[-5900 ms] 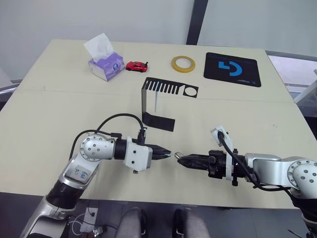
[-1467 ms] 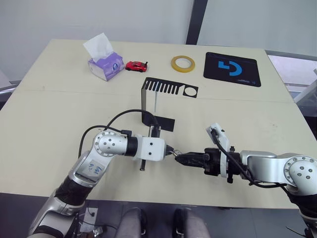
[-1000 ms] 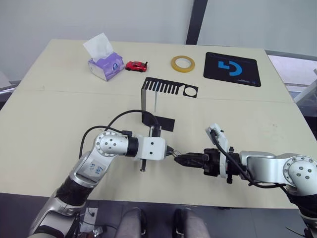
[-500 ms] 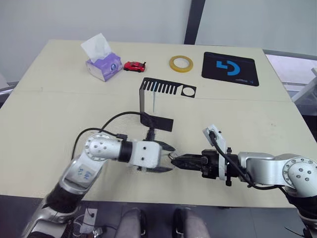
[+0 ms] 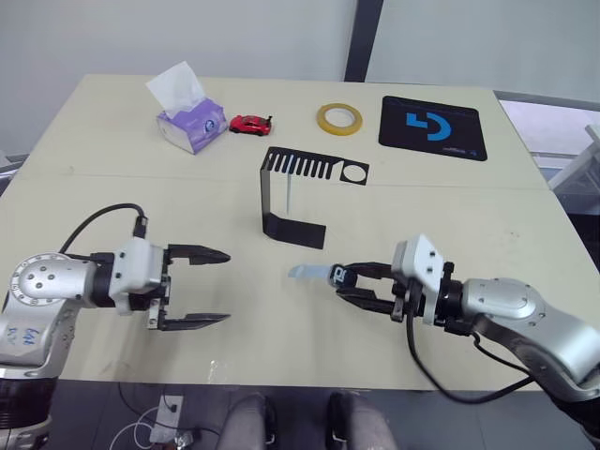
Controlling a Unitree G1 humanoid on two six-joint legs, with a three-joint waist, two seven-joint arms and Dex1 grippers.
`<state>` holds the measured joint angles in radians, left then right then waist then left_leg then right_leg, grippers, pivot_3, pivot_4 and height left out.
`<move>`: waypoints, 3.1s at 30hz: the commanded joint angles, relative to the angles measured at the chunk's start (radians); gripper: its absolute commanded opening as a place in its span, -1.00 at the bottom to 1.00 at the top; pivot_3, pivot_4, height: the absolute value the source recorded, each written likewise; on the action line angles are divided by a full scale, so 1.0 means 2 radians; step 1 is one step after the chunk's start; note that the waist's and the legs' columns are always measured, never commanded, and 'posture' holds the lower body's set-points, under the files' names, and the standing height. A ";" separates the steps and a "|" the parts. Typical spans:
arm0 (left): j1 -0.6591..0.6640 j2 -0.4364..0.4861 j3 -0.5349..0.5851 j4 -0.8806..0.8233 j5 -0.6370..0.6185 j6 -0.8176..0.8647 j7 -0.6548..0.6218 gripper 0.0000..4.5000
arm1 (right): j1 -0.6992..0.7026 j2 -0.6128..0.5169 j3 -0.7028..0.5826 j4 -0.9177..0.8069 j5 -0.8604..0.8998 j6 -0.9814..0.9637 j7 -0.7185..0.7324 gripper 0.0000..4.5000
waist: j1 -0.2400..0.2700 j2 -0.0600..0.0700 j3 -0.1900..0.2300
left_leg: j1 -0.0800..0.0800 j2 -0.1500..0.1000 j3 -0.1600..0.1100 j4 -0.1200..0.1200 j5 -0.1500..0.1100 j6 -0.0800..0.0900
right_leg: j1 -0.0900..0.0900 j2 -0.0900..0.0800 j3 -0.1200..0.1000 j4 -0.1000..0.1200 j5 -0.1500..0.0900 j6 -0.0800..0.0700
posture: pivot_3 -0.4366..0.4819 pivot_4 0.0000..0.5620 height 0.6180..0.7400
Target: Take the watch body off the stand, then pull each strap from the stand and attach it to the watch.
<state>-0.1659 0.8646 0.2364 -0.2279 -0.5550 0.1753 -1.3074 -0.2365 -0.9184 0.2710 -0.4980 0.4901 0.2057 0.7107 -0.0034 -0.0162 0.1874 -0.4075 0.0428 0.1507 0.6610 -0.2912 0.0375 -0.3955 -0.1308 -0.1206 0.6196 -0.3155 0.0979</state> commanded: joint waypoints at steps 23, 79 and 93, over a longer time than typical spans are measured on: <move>0.019 0.004 0.033 -0.014 -0.052 -0.003 -0.028 1.00 | -0.078 0.148 0.055 0.046 -0.069 0.072 0.085 -0.32 | -0.006 0.000 0.000 | 0.001 0.001 0.000 0.001 0.001 -0.002 | 0.000 0.000 0.001 0.003 -0.001 -0.001 | -0.05 -0.47 1.00; 0.190 -0.103 0.188 0.015 -0.005 -0.059 0.194 1.00 | 0.218 0.128 -0.342 0.190 -0.007 -0.166 0.166 0.98 | -0.012 0.000 0.000 | 0.004 0.001 0.000 0.000 0.000 -0.002 | 0.002 0.000 0.001 0.004 -0.001 -0.002 | -0.05 -0.47 1.00; 0.147 -0.118 0.120 -0.055 -0.005 -0.025 0.252 1.00 | 0.080 0.189 -0.204 0.058 0.025 0.015 0.032 0.98 | -0.012 0.000 0.000 | 0.004 0.002 0.000 0.000 -0.001 -0.004 | 0.001 0.000 0.001 0.004 -0.001 -0.002 | -0.05 -0.47 1.00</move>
<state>0.1420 0.6356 0.4887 -0.2895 -0.5667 0.1254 -0.8271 -0.0419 -0.5586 -0.1696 -0.3217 0.5095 0.1732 0.8266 -0.0268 -0.0170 0.1870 -0.4000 0.0463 0.1508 0.6617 -0.2923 0.0302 -0.3934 -0.1311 -0.1178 0.6277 -0.3173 0.0942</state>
